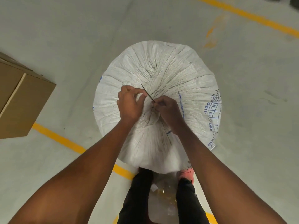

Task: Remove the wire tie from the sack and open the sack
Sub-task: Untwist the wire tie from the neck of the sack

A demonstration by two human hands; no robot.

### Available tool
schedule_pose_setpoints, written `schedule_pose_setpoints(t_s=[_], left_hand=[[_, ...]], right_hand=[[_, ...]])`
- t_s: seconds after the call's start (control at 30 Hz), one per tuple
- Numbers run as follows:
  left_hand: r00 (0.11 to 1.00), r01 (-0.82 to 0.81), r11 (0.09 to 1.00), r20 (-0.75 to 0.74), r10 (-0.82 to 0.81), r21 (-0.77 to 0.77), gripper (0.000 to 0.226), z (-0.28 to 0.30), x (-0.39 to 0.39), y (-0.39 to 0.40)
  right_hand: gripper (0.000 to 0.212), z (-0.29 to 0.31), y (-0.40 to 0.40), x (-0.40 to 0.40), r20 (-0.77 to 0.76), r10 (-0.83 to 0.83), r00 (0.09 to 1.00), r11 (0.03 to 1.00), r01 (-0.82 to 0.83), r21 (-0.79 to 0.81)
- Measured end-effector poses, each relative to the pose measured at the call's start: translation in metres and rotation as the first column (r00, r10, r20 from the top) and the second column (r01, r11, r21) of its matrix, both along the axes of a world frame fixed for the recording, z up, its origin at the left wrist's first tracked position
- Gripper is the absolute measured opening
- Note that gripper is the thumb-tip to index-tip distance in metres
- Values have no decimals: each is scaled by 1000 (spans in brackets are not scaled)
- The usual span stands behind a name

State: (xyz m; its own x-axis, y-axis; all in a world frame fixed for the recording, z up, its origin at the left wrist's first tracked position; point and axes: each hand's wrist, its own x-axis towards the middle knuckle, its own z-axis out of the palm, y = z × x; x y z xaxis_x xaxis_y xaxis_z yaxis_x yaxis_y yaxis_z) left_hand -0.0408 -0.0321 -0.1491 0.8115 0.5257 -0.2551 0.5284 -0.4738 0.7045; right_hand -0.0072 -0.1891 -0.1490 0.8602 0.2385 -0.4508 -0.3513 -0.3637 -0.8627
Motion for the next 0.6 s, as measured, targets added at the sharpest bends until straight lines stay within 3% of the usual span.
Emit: schedule_pose_setpoints(t_s=[0.1, 0.33, 0.43, 0.6], left_hand=[[1000, -7, 998, -19, 8, 65, 11, 4, -4, -1], [999, -47, 999, -23, 47, -24, 6, 9, -2, 2], [999, -45, 999, -20, 44, -8, 14, 10, 0, 1], [1000, -22, 1000, 5, 22, -16, 16, 1, -1, 3]], right_hand=[[10, -2, -4, -2, 44, 46, 998, 999, -47, 21], [6, -7, -14, 2, 76, 174, 982, 981, -180, 76], [21, -7, -15, 2, 116, 203, 972, 972, -215, 96], [39, 0, -14, 10, 4, 197, 980, 977, -197, 83]])
